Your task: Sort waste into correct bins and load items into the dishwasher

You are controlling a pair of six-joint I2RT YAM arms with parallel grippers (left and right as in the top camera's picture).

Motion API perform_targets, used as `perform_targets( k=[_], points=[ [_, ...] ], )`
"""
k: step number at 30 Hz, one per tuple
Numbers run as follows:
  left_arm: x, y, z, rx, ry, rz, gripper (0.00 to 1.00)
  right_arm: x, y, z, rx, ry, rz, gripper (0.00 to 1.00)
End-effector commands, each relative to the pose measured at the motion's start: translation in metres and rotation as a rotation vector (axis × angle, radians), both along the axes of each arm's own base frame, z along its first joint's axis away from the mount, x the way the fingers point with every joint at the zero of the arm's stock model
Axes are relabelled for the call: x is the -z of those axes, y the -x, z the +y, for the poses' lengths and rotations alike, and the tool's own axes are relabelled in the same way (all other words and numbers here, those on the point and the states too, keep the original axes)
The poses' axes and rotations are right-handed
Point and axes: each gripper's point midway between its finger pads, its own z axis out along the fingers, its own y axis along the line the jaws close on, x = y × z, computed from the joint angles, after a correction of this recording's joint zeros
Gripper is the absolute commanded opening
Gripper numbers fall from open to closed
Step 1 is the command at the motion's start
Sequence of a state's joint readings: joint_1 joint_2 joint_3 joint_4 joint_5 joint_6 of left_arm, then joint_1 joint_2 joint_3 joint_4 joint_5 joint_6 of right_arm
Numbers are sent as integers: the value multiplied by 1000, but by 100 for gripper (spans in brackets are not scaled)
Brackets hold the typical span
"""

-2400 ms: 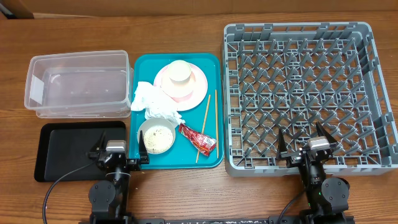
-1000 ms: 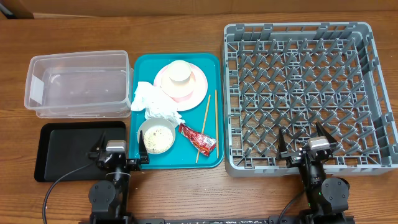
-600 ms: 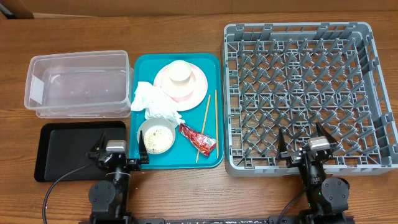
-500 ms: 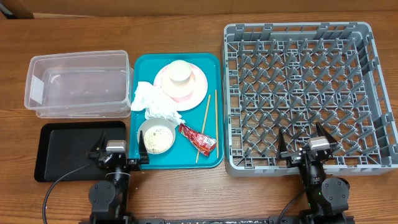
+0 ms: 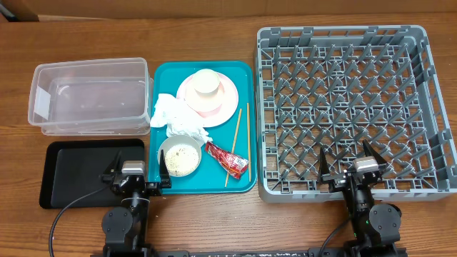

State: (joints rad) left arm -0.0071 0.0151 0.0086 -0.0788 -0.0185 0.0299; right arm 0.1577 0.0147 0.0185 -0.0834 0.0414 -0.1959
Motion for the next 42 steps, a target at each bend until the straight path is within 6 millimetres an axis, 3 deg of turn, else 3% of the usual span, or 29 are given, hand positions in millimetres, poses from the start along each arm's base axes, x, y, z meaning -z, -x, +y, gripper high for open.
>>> perform_targets(
  k=[1, 42],
  points=[
    [-1, 0, -4, 22, -15, -7, 100, 2, 0, -2, 11, 3, -3, 100],
    [-1, 0, -9, 51, -10, -8, 100, 2, 0, -2, 11, 3, -3, 100]
  ],
)
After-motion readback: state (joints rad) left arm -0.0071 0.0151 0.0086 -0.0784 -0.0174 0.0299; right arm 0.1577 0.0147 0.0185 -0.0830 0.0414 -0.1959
